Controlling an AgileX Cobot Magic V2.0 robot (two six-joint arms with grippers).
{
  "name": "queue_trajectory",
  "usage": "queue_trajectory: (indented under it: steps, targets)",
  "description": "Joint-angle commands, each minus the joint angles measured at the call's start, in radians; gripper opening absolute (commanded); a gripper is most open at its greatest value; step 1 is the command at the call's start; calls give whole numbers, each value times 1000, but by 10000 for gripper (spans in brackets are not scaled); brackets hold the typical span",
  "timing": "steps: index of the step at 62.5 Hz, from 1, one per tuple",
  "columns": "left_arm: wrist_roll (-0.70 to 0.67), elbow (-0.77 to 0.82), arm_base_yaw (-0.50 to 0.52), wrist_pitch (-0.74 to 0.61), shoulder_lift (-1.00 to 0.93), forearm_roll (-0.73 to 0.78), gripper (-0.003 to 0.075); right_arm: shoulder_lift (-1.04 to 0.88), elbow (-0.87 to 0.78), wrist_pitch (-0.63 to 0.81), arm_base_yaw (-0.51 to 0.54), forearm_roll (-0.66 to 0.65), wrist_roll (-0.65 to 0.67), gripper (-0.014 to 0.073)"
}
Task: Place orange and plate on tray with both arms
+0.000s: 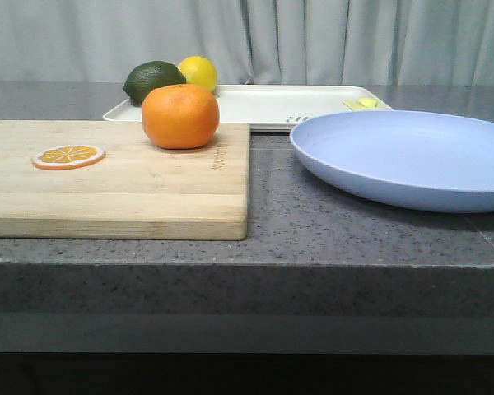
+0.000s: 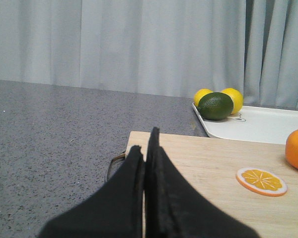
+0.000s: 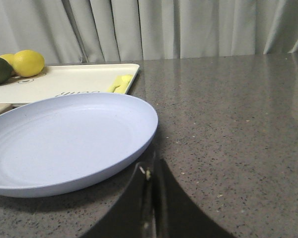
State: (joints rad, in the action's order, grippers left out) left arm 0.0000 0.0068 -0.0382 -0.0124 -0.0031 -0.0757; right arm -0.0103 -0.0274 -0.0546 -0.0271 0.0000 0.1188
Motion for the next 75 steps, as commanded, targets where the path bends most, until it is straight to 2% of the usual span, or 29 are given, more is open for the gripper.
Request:
queue_trajectory:
  steps: [1, 64, 70, 75]
  targets:
    - [0, 27, 0, -81, -18, -7, -20, -19, 25, 75, 0, -12, 4, -67]
    - [0, 12, 0, -78, -18, -7, -20, -19, 32, 73, 0, -12, 4, -67]
    - [-6, -56, 0, -24, -18, -7, -20, -19, 78, 46, 0, -12, 4, -67]
    - [-6, -152, 0, 80, -11, -7, -20, -19, 150, 1, 0, -12, 4, -67]
